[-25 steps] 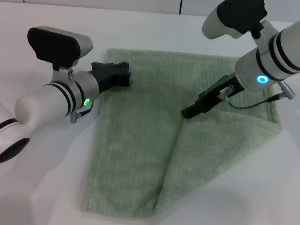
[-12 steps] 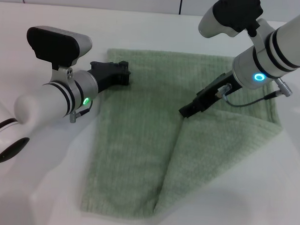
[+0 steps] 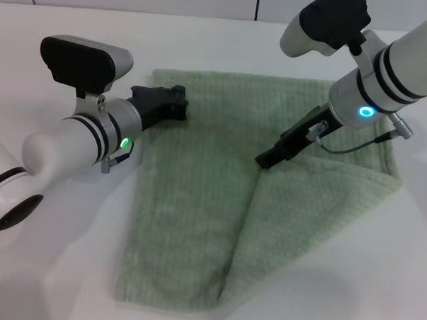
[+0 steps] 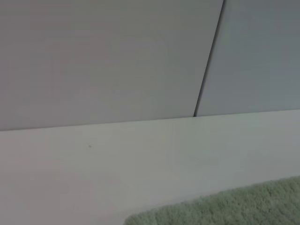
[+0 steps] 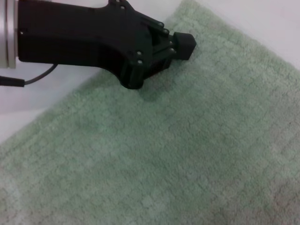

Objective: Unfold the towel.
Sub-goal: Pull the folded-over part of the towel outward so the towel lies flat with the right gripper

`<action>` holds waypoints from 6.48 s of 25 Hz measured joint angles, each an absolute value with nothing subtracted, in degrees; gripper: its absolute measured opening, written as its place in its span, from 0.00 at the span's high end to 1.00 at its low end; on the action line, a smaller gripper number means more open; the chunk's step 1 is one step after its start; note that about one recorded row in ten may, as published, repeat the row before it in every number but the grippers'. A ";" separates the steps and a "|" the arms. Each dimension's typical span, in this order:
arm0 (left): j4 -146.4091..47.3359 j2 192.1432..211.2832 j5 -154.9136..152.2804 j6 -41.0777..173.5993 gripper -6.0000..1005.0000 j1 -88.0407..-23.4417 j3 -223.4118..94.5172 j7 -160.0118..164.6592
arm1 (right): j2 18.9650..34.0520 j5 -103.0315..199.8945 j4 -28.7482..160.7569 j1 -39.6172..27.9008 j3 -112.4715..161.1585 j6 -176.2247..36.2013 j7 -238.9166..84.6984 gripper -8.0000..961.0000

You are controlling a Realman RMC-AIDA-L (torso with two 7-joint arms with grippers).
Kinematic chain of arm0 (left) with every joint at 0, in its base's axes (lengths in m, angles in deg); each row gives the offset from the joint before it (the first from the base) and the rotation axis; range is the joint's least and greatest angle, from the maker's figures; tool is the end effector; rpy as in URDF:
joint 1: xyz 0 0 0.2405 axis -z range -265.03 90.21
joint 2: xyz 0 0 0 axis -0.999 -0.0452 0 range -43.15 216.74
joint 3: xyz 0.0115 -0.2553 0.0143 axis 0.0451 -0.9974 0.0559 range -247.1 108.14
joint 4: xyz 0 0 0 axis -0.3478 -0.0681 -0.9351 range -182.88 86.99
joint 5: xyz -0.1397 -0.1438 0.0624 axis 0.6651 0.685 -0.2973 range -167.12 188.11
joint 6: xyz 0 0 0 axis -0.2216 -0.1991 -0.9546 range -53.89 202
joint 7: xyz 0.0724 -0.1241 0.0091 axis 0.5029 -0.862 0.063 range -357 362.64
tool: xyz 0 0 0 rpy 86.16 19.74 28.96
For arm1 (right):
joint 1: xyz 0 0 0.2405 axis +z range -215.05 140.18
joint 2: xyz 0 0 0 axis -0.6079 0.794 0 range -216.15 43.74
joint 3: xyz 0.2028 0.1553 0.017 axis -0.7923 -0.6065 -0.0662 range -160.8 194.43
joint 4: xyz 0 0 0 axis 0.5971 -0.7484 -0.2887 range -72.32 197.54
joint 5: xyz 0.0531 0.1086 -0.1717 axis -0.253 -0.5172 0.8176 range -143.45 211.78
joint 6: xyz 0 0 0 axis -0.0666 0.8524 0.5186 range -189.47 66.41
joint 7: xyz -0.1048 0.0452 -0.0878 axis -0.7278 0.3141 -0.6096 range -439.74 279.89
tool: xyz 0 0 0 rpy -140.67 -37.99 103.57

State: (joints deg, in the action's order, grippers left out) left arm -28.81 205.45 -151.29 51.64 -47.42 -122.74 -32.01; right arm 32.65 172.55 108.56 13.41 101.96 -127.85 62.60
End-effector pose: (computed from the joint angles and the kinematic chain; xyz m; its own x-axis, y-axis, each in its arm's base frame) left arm -0.2582 0.3990 -0.1023 0.6896 0.4590 0.5602 0.7239 -0.4126 -0.5530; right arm 0.1588 0.4024 -0.0743 0.7893 -0.5924 0.1615 -0.5099 -0.7790 -0.3650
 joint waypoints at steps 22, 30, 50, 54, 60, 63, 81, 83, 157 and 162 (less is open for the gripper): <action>-28.79 205.45 -151.31 51.64 0.97 -47.79 -122.65 -31.92 | 32.89 172.15 107.10 13.71 102.24 -127.12 61.70 0.24; -28.73 205.37 -151.31 51.64 0.97 -47.78 -122.73 -31.90 | 32.89 172.15 107.07 13.89 102.25 -127.13 61.68 0.32; -28.52 205.26 -151.24 51.64 0.97 -48.05 -122.76 -31.93 | 32.81 172.43 106.37 15.17 102.24 -127.76 61.19 0.63; -28.52 205.27 -151.17 51.63 0.97 -48.08 -122.81 -31.93 | 32.87 172.43 106.37 15.43 102.24 -127.82 61.17 0.63; -28.52 205.27 -151.21 51.57 0.97 -47.89 -122.83 -31.88 | 32.89 172.43 106.38 15.63 102.24 -127.87 61.14 0.65; -28.52 205.27 -151.25 51.56 0.97 -47.78 -122.83 -31.90 | 32.89 172.43 106.38 15.65 102.27 -127.97 61.14 0.65; -27.98 205.18 -151.32 51.55 0.96 -48.13 -122.92 -31.89 | 32.80 172.25 105.63 15.98 101.78 -128.37 60.33 0.77; -27.99 205.18 -151.32 51.55 0.96 -48.13 -122.92 -31.89 | 32.80 172.24 105.66 15.96 101.76 -128.37 60.23 0.80; -27.73 205.01 -151.49 51.84 0.95 -48.82 -122.30 -31.90 | 32.87 178.68 158.17 1.79 103.18 -164.02 70.22 0.97; -27.73 205.01 -151.48 51.80 0.95 -48.83 -122.30 -31.89 | 32.90 179.98 165.42 1.03 103.87 -169.46 72.34 0.97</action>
